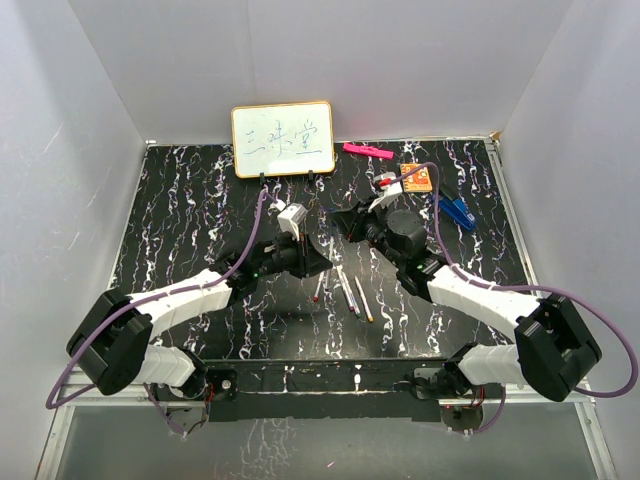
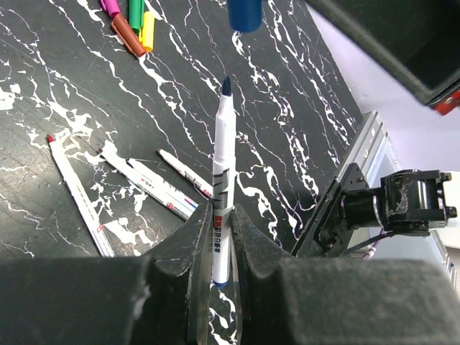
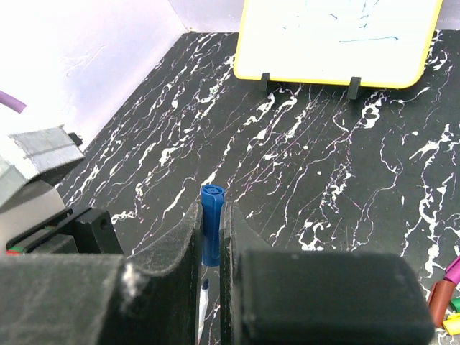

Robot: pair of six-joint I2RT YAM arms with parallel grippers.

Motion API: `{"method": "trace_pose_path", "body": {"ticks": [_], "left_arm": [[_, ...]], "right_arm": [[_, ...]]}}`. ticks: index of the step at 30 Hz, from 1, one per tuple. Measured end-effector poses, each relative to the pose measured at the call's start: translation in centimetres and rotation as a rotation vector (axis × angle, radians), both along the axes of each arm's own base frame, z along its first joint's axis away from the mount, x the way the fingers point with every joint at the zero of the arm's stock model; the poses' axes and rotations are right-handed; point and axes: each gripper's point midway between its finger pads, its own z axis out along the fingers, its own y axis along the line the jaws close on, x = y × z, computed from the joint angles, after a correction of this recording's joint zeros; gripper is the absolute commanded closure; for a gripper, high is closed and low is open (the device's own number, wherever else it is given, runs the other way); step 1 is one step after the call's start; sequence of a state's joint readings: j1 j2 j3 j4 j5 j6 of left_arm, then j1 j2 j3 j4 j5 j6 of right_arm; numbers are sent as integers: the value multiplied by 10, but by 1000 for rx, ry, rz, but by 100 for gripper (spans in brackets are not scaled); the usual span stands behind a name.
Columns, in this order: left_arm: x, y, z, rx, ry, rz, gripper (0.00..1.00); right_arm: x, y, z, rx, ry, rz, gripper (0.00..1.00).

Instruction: Insert the pens into the pen caps

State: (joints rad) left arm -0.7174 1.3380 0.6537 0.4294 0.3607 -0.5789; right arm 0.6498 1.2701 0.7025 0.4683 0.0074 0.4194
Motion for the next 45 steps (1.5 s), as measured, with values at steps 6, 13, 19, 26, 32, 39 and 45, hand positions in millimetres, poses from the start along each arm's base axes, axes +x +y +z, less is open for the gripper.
{"method": "trace_pose_path", "body": {"ticks": [6, 13, 19, 26, 32, 39, 45], "left_arm": [[2, -3, 7, -31, -11, 0, 100], [3, -5, 11, -52, -19, 4, 100], [0, -3, 4, -47, 1, 7, 100], [0, -3, 5, -53, 0, 9, 100], [1, -4, 7, -62, -10, 9, 100], [1, -4, 7, -63, -9, 10, 100], [1, -3, 6, -64, -6, 17, 100]], "right_arm": [[-4, 0, -8, 0, 1, 4, 100], [-5, 1, -5, 13, -15, 10, 100], [-7, 3, -3, 19, -21, 14, 100], [-7, 4, 0, 31, -29, 13, 100], [-10, 5, -3, 39, -23, 15, 100], [-14, 7, -8, 43, -15, 22, 100], [-13, 7, -6, 46, -20, 20, 100]]}}
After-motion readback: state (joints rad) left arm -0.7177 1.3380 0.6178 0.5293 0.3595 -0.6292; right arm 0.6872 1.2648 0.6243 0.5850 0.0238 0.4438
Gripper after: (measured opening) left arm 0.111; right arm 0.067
